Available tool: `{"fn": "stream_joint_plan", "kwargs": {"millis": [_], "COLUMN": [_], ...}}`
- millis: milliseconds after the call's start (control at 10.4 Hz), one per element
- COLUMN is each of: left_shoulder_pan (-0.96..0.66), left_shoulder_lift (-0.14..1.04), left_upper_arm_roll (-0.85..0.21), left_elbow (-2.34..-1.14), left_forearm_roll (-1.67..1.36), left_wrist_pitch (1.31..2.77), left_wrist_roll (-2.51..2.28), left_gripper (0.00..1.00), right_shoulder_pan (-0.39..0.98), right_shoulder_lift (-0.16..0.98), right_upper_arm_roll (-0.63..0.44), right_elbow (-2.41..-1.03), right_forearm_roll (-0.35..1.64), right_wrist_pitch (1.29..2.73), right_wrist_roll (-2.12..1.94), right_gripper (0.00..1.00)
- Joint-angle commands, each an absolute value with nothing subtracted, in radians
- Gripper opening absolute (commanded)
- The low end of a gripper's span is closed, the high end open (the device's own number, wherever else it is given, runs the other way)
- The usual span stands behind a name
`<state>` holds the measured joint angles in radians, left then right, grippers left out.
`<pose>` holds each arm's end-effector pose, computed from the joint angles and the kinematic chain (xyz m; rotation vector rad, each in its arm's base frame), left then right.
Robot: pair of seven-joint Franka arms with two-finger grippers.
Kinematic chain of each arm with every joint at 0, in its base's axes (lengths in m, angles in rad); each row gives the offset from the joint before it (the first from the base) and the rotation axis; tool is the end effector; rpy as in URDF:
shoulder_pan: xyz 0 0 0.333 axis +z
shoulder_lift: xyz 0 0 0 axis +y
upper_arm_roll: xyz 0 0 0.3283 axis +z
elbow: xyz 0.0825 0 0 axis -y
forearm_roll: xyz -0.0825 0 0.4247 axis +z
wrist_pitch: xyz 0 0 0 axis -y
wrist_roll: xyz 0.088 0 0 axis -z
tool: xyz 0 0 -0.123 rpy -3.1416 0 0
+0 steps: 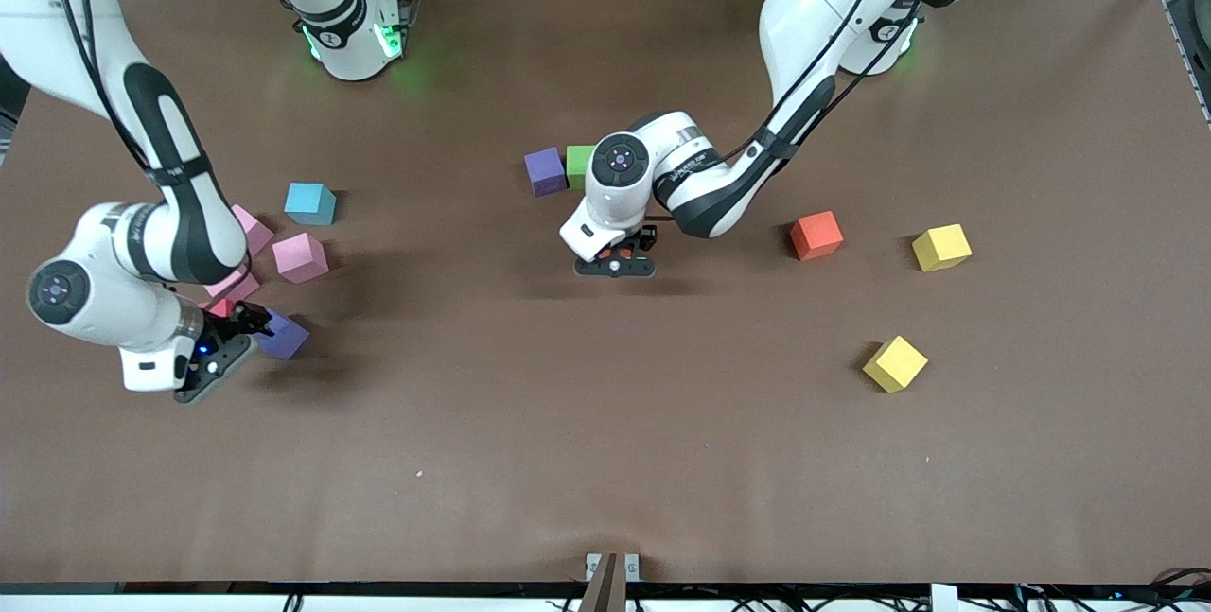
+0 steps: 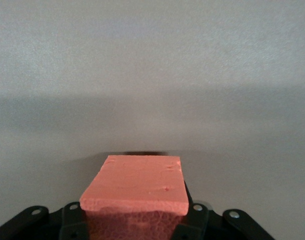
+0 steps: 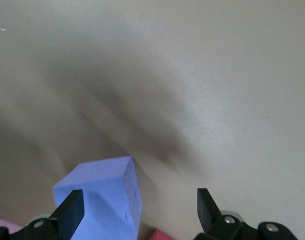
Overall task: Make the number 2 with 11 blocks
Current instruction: 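Lift orange with the left gripper while the right gripper reaches blue, then place orange by pink with the left gripper while the right gripper grasps blue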
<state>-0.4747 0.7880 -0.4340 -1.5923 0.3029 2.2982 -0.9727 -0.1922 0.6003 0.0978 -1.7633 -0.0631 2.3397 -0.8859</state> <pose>0.4851 -0.5491 0.1669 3.0913 -0.0394 -0.0958 0.6921 -0.0712 0.1893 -2.8643 -1.2439 0.0203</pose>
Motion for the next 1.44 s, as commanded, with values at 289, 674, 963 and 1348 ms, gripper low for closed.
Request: {"fn": "stream_joint_plan", "kwargs": {"millis": [289, 674, 963, 1348], "left_shoulder_pan": [-0.502, -0.512, -0.509, -0.465], "left_shoulder_lift": [0.778, 0.778, 0.773, 0.674], "left_upper_arm_roll": [-0.430, -0.430, -0.429, -0.431], "left_elbow": [-1.638, -1.652, -1.664, -1.658], "left_forearm_roll": [0.342, 0.342, 0.342, 0.325], "left_wrist_pitch": [2.296, 2.296, 2.295, 2.226], "left_wrist_roll": [-0.982, -0.983, -0.982, -1.037], "left_gripper": [0.28, 0.29, 0.87, 1.00], "right_shoulder_pan": [-0.279, -0.278, -0.290, -0.295], "right_shoulder_lift": [0.563, 0.569, 0.577, 0.603], "right_upper_arm_roll": [0.204, 0.201, 0.199, 0.192], "right_elbow": [-1.727, -1.779, -1.871, -1.891], "right_forearm_roll": [-0.043, -0.055, -0.060, -0.060], "right_wrist_pitch": [2.188, 2.210, 2.362, 2.437], "right_wrist_roll": [-0.908, -1.055, -1.133, -1.132], "right_gripper": [1.00, 1.00, 1.00, 1.00]}}
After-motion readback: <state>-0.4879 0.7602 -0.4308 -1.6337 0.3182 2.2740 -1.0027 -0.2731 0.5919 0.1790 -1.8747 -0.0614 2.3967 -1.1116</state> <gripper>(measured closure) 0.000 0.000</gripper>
